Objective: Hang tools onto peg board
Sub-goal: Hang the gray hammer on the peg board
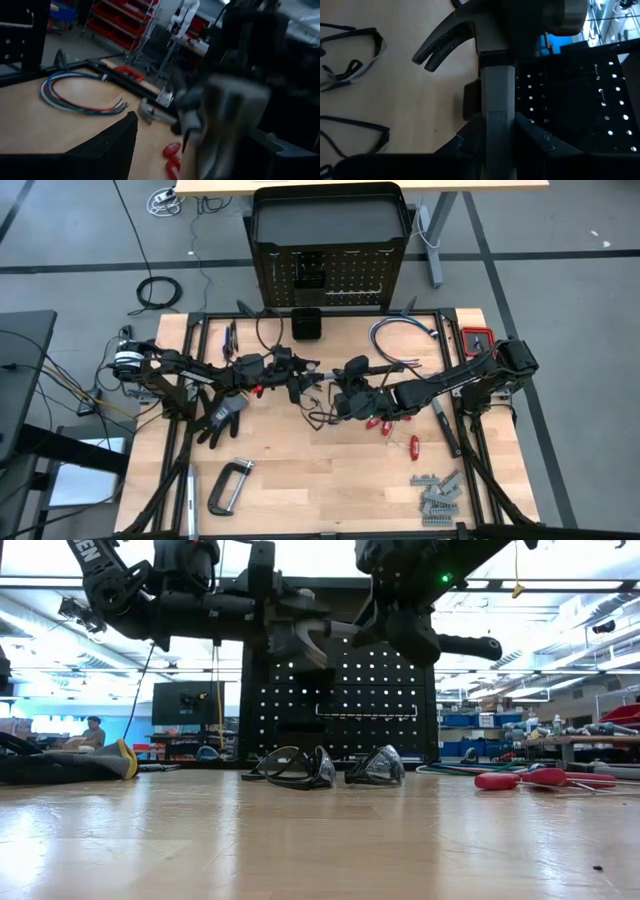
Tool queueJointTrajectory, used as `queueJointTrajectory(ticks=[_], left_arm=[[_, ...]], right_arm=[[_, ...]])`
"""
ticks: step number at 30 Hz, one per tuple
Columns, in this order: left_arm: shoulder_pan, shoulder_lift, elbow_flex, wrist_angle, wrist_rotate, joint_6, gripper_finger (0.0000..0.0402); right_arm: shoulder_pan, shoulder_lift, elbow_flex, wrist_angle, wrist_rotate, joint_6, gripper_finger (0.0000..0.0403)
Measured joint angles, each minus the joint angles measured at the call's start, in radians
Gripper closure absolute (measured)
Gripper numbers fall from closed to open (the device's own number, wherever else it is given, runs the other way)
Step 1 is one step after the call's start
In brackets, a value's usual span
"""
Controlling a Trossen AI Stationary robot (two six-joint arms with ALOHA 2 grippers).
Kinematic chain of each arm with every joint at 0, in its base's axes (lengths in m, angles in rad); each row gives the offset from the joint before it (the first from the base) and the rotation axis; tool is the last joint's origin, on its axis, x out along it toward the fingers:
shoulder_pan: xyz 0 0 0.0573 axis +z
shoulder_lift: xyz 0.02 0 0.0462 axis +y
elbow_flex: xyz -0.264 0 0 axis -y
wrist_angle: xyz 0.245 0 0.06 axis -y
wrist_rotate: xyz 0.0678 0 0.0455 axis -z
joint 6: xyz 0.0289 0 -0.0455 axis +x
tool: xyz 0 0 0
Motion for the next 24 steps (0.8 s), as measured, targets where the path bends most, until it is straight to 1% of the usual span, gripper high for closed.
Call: queueJointTrajectory(ticks=[6,9,10,12,15,16,20,24], left_arm=[[0.0,0.0,0.0,-0.041,-0.013,0.012,0.0138],[0.0,0.0,0.0,-0.043,-0.013,0.032,0.0161],[-0.001,0.0,0.0,-0.041,-0.012,0.038,0.0176],[-0.002,0.0,0.0,-0.031,-0.006,0.042,0.022],[-0.003,0.0,0.0,-0.015,0.006,0.063,0.0313],[-0.003,0.0,-0.001,-0.01,0.003,0.065,0.0321],[-0.002,-0.002,-0.002,-0.01,0.028,0.057,0.0318],[-0.003,-0.065,-0.003,-0.116,0.032,0.08,0.0318]], right_arm=[[0.001,0.0,0.0,0.002,0.044,0.001,0.0313],[0.001,-0.001,0.0,0.005,0.044,0.007,0.0312],[0.001,-0.001,0.0,0.007,0.037,0.013,0.0312],[0.0,-0.001,0.0,0.01,0.017,0.044,0.0311],[-0.001,-0.001,0.0,0.009,0.002,0.094,0.0305],[-0.001,-0.001,0.0,0.006,0.001,0.103,0.0303],[0.001,-0.003,0.001,-0.019,-0.04,0.204,0.0289],[0.034,-0.03,0.002,-0.071,-0.082,0.289,0.0273]])
